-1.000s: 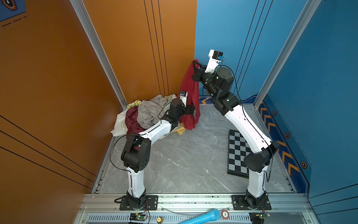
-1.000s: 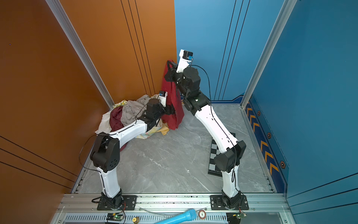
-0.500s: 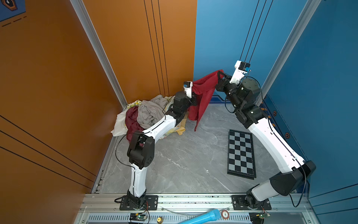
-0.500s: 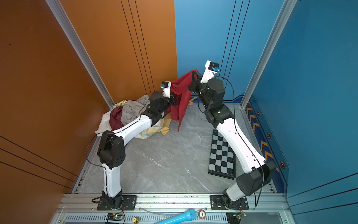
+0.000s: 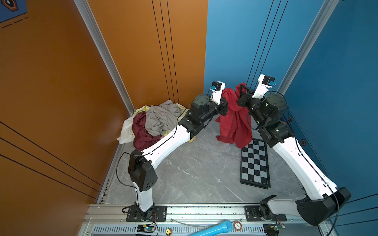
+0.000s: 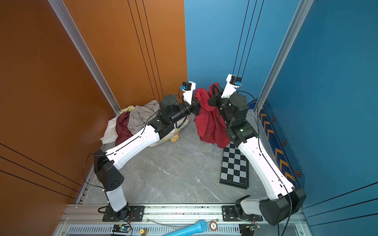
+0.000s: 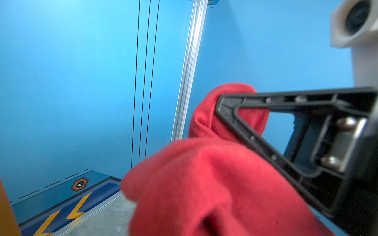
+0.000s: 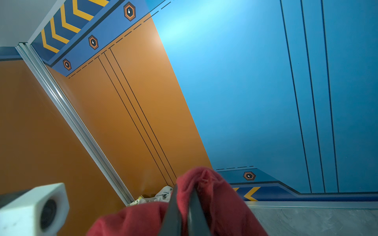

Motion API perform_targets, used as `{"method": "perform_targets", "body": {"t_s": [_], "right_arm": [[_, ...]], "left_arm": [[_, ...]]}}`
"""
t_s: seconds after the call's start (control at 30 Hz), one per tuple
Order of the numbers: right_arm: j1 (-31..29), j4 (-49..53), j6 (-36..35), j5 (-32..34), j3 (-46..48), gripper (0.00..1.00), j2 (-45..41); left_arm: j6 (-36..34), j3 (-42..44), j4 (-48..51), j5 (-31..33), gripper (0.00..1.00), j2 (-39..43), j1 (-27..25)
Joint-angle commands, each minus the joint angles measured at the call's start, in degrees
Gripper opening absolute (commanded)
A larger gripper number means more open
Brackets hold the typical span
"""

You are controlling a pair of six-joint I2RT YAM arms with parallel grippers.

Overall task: Pick out a specific cloth from the pile
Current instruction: 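Carry the red fleece toward the robot and grasp it with the left gripper too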

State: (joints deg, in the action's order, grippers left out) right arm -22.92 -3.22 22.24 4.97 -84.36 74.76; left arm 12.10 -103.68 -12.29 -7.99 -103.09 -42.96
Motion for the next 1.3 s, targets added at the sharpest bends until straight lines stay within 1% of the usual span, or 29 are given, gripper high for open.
{"method": "perform_targets", "body": {"t_s": [0.0,0.17,0.4,0.53,0.63,0.77,0.9,1.07,1.27], "right_arm": [[-0.52,1.94,-1.15,0.53,2.52,0.0,-3.11],[-3.2,4.57,-0.61,1.79,6.28,0.0,-7.39],[-9.26,5.94,-0.49,6.35,15.15,0.0,-13.15],[-11.1,5.73,0.41,8.22,19.99,0.0,-14.66],[-11.43,5.6,1.29,9.0,22.72,0.0,-15.72],[-11.2,5.47,2.55,9.84,25.2,0.0,-16.54],[-11.02,5.6,4.54,10.01,27.19,0.0,-16.58],[-10.51,5.95,7.34,10.33,29.53,0.0,-16.93],[-10.55,6.12,11.78,10.4,35.16,0.0,-16.78]], "left_arm": [[-1.13,3.08,-0.28,1.34,0.0,5.02,-1.14],[0.1,11.64,-0.35,3.94,0.0,10.5,-3.29],[1.57,23.62,-1.05,7.54,0.0,15.44,-7.49],[2.59,26.09,-1.56,9.38,0.0,15.47,-9.96],[2.97,26.19,-1.96,10.78,0.0,14.88,-11.38],[3.06,24.59,-1.86,11.48,0.0,13.41,-12.12],[4.62,25.45,-2.33,13.22,0.0,12.91,-12.18],[7.76,30.58,-5.41,15.97,0.0,13.53,-12.01],[13.2,39.21,-7.47,18.48,0.0,14.5,-11.32]]}}
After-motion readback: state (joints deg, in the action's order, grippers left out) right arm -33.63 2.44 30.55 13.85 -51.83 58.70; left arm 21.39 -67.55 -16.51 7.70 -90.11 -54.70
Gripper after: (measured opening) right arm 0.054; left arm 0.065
